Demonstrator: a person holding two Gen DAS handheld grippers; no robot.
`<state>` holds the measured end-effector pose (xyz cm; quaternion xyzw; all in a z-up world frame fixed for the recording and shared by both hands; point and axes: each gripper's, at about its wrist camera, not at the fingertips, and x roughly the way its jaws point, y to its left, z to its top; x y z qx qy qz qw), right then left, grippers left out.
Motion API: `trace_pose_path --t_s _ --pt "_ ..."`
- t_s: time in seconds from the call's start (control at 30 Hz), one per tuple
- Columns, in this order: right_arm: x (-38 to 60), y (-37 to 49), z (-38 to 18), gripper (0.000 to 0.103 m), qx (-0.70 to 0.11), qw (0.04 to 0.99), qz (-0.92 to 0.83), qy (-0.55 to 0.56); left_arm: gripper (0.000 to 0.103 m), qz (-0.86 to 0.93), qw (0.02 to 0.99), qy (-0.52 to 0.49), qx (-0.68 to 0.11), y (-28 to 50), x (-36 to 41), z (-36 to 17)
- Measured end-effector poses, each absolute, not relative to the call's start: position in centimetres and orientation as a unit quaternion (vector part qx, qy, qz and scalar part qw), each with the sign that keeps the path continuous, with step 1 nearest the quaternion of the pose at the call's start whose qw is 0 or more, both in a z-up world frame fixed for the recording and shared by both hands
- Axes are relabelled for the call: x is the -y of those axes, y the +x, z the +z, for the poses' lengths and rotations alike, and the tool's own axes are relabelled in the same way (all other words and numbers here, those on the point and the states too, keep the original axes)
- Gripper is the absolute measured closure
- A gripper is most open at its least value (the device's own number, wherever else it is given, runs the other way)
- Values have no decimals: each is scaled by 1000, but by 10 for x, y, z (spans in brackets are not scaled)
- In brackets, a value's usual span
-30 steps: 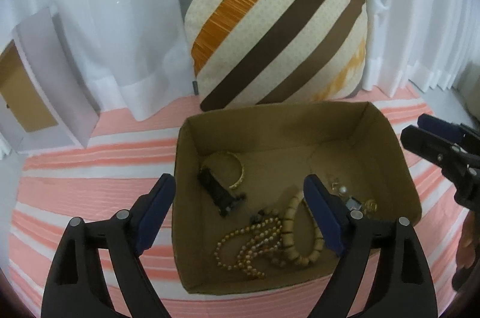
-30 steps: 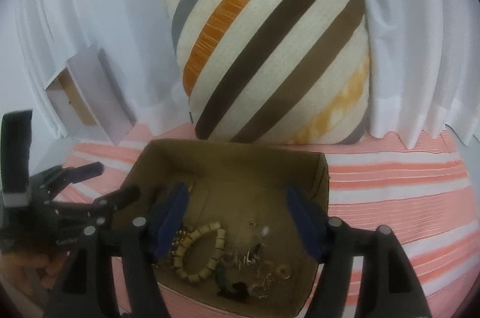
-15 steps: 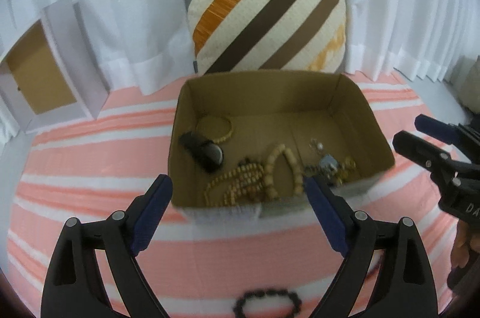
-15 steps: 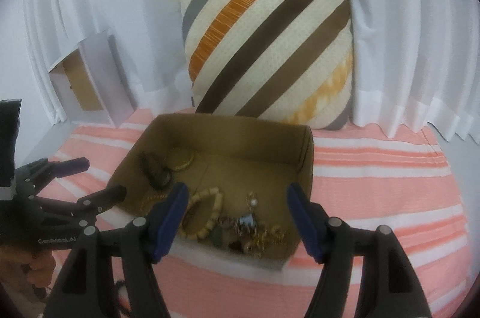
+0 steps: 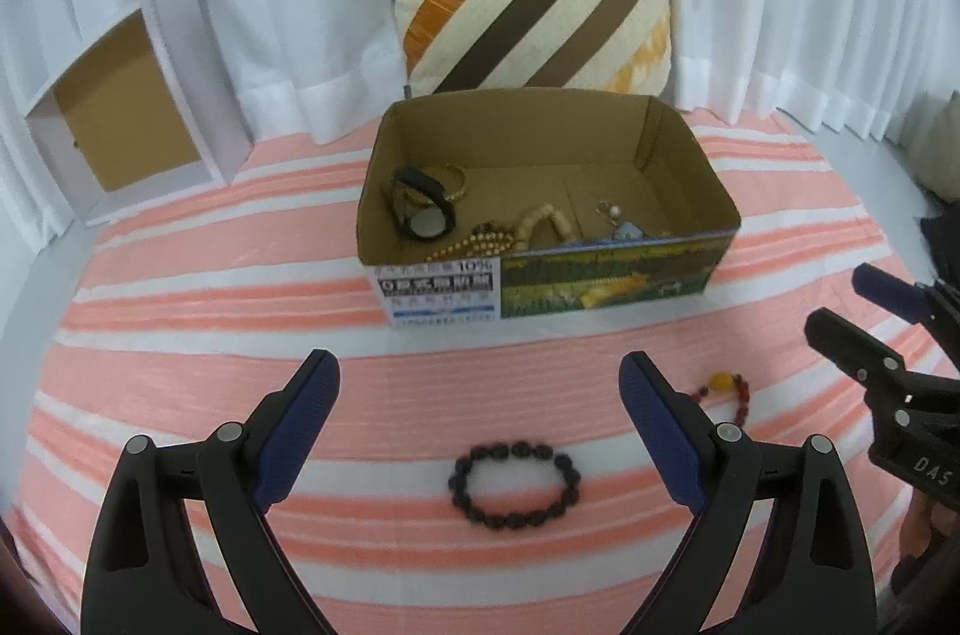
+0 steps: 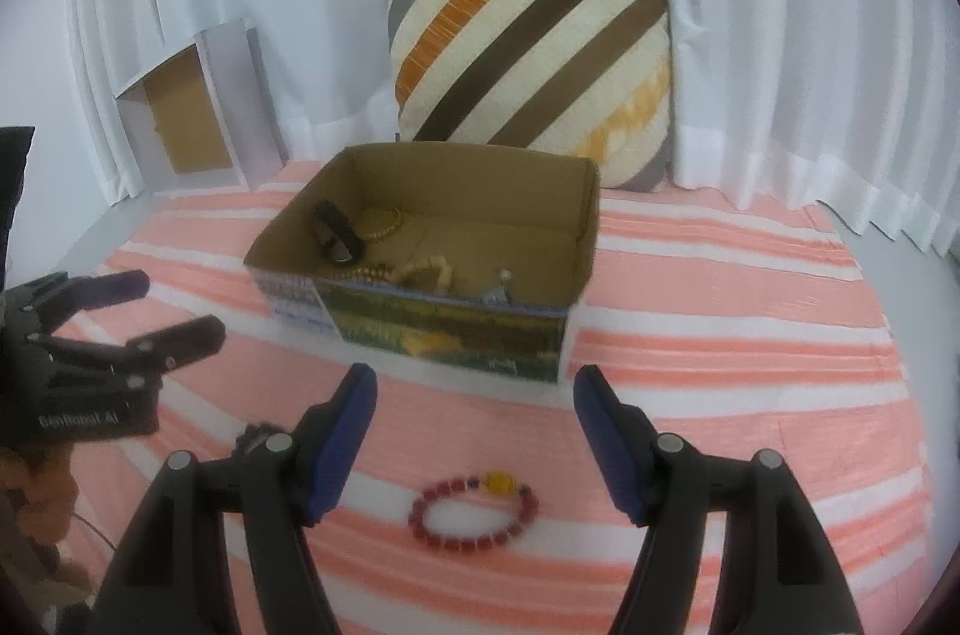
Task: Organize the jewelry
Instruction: 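Move both tools back toward the black and red bead bracelets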
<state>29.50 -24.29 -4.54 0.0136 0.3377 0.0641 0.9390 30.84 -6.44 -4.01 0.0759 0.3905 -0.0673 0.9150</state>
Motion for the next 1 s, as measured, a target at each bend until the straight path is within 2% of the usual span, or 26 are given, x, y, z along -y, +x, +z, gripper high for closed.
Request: trace_pose_path --t_s 0.3,0.7,1.0 --pt "261 250 -59 33 -341 939 38 17 5 -54 909 61 -409 276 39 -64" --pt "279 216 -139 33 -400 916 7 42 5 -54 891 34 -450 242 4 -142" --pt "276 226 -154 33 -403 914 17 50 5 -85 893 37 -440 259 35 -142"
